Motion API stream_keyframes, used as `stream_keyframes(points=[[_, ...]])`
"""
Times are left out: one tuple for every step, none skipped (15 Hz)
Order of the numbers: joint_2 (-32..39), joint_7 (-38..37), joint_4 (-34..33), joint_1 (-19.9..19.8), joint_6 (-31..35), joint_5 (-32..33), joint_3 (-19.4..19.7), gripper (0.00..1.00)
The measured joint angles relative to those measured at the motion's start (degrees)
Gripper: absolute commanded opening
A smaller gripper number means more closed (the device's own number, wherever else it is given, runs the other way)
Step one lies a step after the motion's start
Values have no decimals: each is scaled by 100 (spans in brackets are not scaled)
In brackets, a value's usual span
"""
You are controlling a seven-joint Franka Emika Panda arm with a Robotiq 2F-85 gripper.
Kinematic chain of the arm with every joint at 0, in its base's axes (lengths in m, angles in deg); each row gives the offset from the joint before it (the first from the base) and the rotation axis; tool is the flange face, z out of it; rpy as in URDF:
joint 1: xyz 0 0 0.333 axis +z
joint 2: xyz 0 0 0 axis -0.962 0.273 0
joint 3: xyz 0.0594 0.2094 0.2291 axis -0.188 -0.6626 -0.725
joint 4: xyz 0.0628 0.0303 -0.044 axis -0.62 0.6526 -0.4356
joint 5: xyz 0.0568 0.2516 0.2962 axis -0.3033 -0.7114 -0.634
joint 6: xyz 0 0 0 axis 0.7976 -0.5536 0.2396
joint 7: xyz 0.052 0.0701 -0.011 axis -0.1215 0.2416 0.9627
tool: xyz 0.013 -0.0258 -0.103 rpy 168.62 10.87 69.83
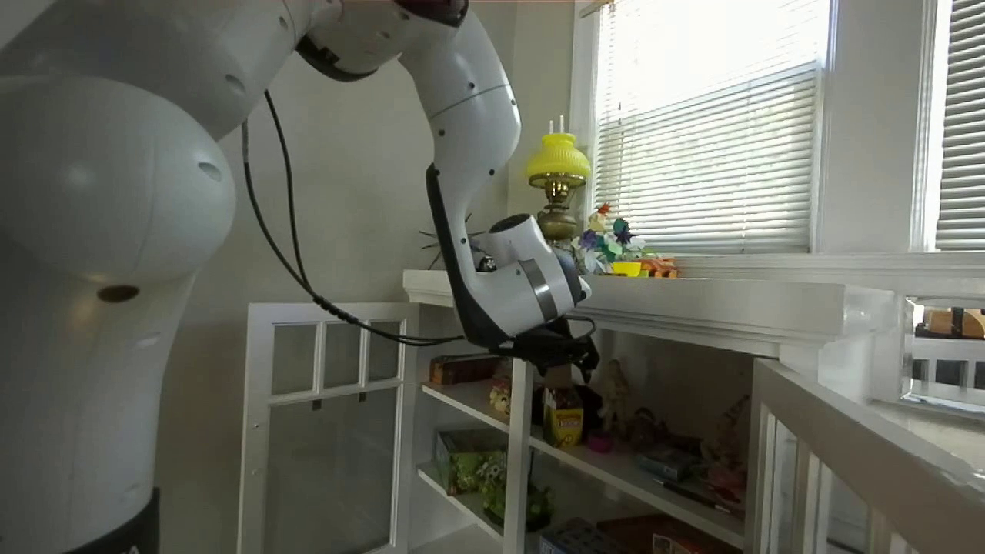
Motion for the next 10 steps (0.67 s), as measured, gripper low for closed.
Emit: stream_keyframes(points=[[161, 0, -131, 76, 125, -35, 81, 100], [327, 0, -269, 145, 226, -70, 149, 100], [491, 0, -399, 194, 292, -116, 184, 100], [651, 0, -520, 227, 344, -156, 195, 100], [808, 0, -634, 254, 408, -174, 200, 100], [965, 0, -747, 286, 491, -199, 217, 100], [1123, 12, -867, 348, 602, -266, 278, 100], [1298, 61, -1003, 457, 798, -408, 415, 100], [1457, 103, -1135, 565, 961, -523, 559, 100], [1575, 107, -1239, 633, 1039, -585, 642, 100]])
